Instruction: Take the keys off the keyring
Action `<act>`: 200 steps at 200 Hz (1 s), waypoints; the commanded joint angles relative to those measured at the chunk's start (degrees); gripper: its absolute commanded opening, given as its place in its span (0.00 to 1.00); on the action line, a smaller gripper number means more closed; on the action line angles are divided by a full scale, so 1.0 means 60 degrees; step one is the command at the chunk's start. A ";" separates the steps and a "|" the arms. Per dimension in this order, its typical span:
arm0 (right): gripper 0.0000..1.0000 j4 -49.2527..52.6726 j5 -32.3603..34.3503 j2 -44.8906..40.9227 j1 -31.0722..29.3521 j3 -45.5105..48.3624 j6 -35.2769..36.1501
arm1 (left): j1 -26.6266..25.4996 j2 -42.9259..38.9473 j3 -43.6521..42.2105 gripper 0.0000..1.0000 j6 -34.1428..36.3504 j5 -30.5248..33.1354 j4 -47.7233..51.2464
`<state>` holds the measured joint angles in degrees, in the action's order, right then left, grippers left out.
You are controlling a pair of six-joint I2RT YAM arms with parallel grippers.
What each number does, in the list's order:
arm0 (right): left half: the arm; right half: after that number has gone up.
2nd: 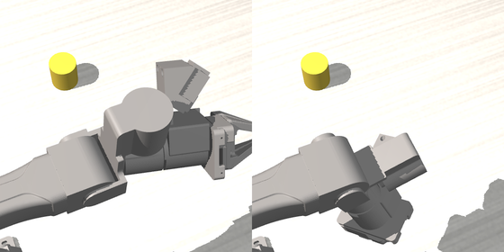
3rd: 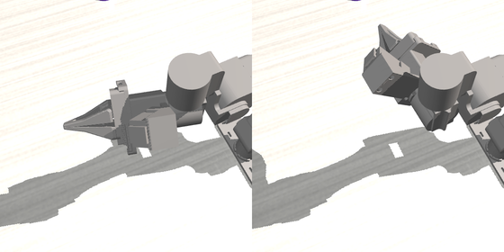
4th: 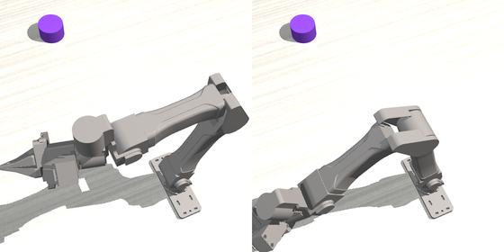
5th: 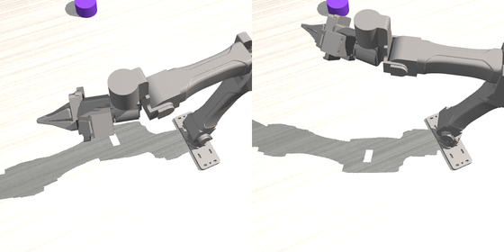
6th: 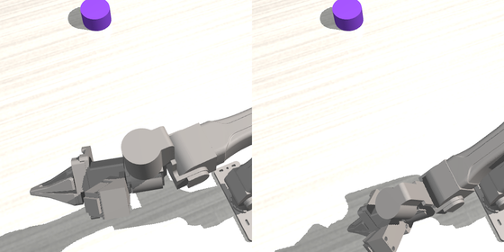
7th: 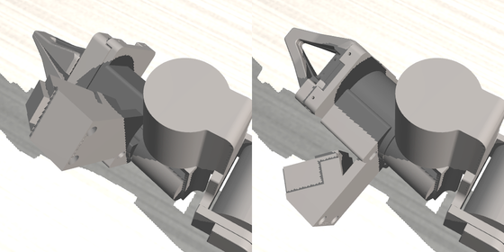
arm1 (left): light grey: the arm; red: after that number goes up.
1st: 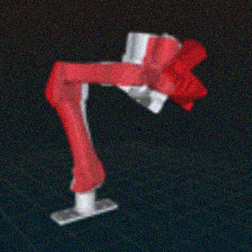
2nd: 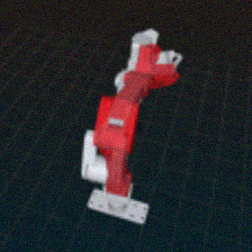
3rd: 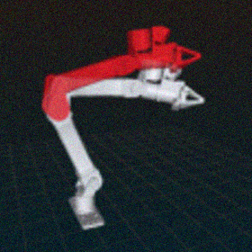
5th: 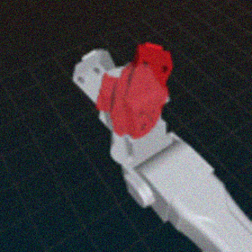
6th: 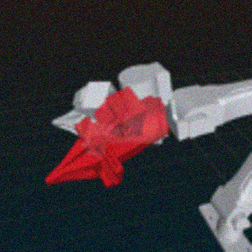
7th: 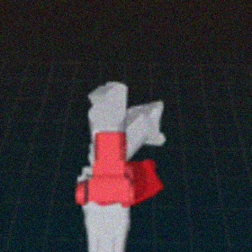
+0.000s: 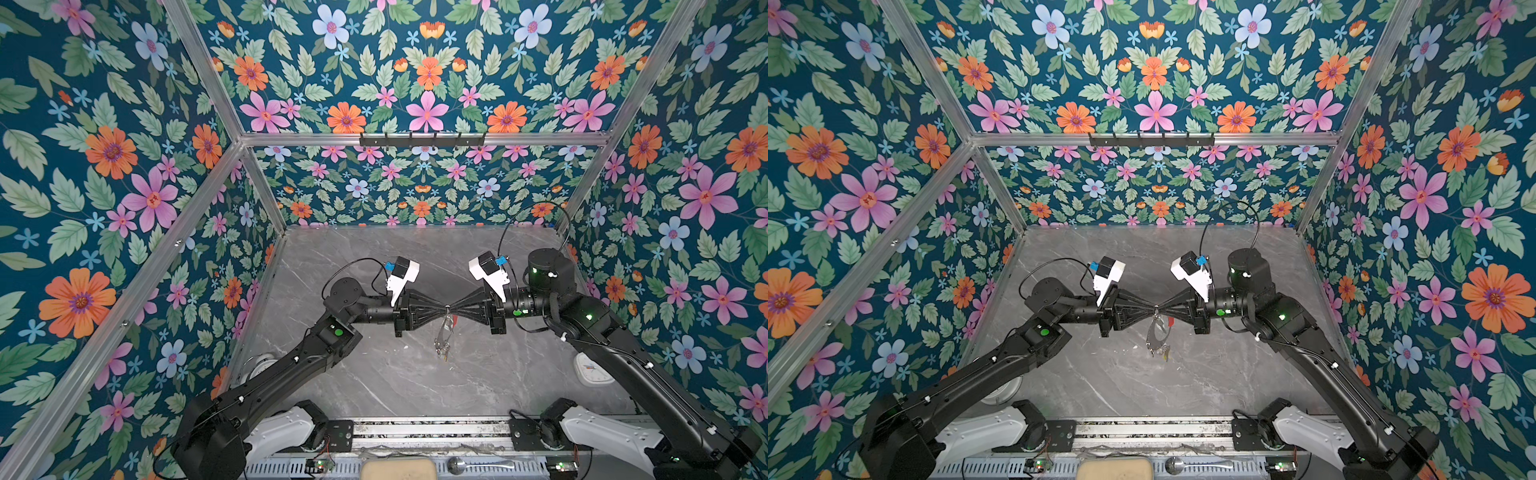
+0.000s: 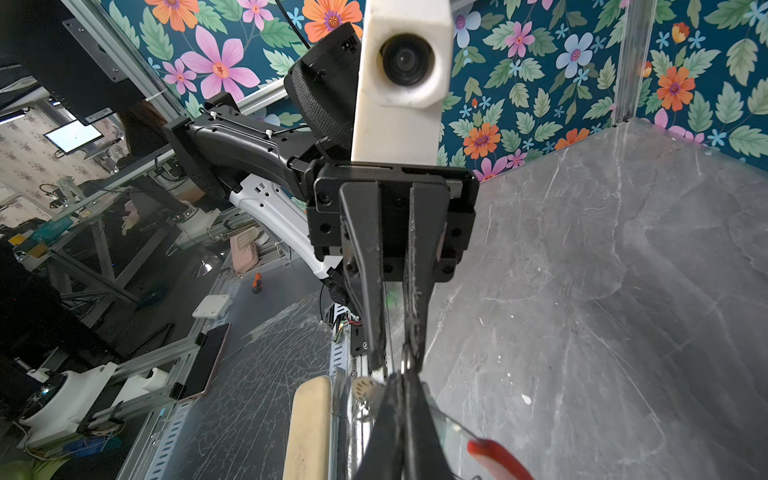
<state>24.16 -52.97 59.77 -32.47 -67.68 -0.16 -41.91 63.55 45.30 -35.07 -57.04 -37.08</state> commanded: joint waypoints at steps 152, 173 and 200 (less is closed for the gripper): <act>0.00 -0.0020 0.0142 0.0249 0.0002 -0.0310 0.0244 | -0.0057 0.0191 0.0258 0.00 -0.0118 -0.0680 0.0103; 0.15 -0.0662 0.0447 0.0049 -0.0008 -0.0077 -0.0108 | -0.0119 0.0038 0.0172 0.00 -0.0006 -0.0191 0.0050; 0.43 -0.1922 0.1272 -0.0614 -0.0008 0.0616 -0.0679 | -0.0254 -0.0471 -0.0025 0.00 0.0868 0.1298 0.0496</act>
<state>21.82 -50.26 58.63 -32.45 -66.52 -0.43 -42.87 62.96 45.74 -34.87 -57.10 -35.18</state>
